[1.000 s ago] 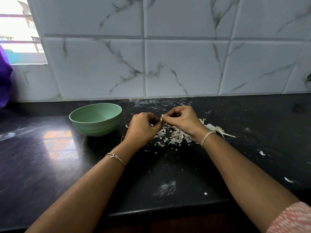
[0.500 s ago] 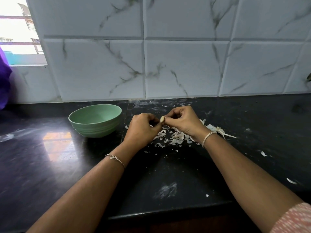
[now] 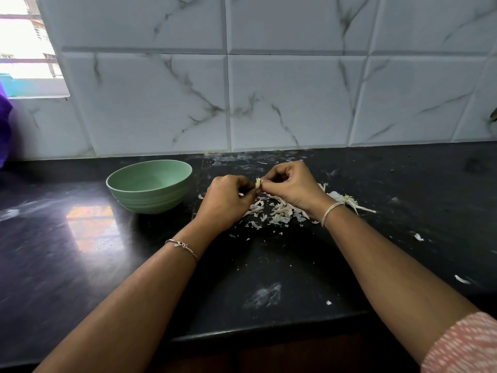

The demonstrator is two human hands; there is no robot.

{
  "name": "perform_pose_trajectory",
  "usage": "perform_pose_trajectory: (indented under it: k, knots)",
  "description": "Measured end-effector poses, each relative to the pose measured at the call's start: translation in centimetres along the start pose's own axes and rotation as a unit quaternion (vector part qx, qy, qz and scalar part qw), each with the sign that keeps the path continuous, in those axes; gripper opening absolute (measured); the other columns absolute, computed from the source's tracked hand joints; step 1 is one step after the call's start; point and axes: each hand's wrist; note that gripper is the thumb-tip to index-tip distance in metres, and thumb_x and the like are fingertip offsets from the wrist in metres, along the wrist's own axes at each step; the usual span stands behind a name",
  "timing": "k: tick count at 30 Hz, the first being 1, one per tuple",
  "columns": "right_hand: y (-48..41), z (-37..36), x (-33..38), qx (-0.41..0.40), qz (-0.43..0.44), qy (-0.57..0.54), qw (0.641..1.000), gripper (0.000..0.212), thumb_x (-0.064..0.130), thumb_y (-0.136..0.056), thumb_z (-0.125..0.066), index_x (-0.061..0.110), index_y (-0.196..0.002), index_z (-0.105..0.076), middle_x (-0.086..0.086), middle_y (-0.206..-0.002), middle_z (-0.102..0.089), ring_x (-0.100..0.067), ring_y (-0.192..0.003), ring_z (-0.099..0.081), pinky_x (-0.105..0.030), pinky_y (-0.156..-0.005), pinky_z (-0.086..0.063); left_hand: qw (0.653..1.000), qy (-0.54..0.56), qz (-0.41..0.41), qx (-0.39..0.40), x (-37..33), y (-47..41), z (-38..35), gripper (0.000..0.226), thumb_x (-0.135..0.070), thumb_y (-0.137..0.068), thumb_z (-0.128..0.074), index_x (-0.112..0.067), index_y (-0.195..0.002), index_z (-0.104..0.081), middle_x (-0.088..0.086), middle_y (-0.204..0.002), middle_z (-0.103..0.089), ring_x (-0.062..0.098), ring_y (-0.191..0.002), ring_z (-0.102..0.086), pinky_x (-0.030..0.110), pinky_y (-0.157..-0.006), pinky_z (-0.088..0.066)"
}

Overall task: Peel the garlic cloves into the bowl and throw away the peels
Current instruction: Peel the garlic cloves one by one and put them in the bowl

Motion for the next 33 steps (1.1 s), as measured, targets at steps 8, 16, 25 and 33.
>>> perform_pose_trajectory:
  k: [8, 16, 25, 33]
  knots:
    - [0.23, 0.06, 0.03, 0.004, -0.034, -0.076, 0.997, 0.005, 0.003, -0.081, -0.074, 0.001, -0.085, -0.074, -0.005, -0.077, -0.072, -0.006, -0.069, -0.065, -0.02, -0.07, -0.055, 1.0, -0.006, 0.006, 0.016, 0.1, -0.08, -0.11, 0.011, -0.032, -0.091, -0.065, -0.024, -0.091, -0.072, -0.01, -0.071, -0.064, 0.015, -0.071, -0.062, 0.039, -0.077, -0.056]
    - [0.47, 0.04, 0.63, 0.011, -0.078, -0.158, 0.984, 0.005, -0.004, -0.081, -0.071, 0.0, -0.08, -0.07, -0.006, -0.071, -0.068, -0.006, -0.059, -0.064, -0.017, -0.058, -0.052, 1.0, 0.006, 0.006, 0.018, 0.07, -0.07, -0.09, 0.01, -0.028, -0.092, -0.065, -0.022, -0.094, -0.072, -0.012, -0.071, -0.065, 0.012, -0.069, -0.062, 0.039, -0.077, -0.056]
    - [0.36, -0.31, 0.85, 0.016, -0.132, -0.226, 0.965, 0.006, -0.004, -0.082, -0.07, 0.0, -0.079, -0.067, -0.012, -0.077, -0.066, -0.02, -0.069, -0.063, -0.029, -0.069, -0.056, 1.0, -0.018, -0.002, 0.001, 0.13, -0.01, -0.09, 0.011, -0.031, -0.092, -0.065, -0.023, -0.094, -0.072, -0.01, -0.074, -0.066, 0.014, -0.071, -0.064, 0.037, -0.076, -0.055]
    - [0.11, -0.37, 0.69, 0.017, -0.165, -0.255, 0.953, 0.009, -0.002, -0.081, -0.071, 0.001, -0.074, -0.067, -0.013, -0.074, -0.066, -0.019, -0.068, -0.062, -0.028, -0.07, -0.056, 0.999, -0.031, -0.01, -0.009, 0.17, -0.16, -0.12, 0.011, -0.029, -0.091, -0.065, -0.022, -0.096, -0.073, -0.004, -0.084, -0.07, 0.015, -0.077, -0.065, 0.035, -0.077, -0.054]
Point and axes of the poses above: each hand's wrist, its own y-axis away from the middle knuckle, its own z-axis out of the back of the hand, x = y × z
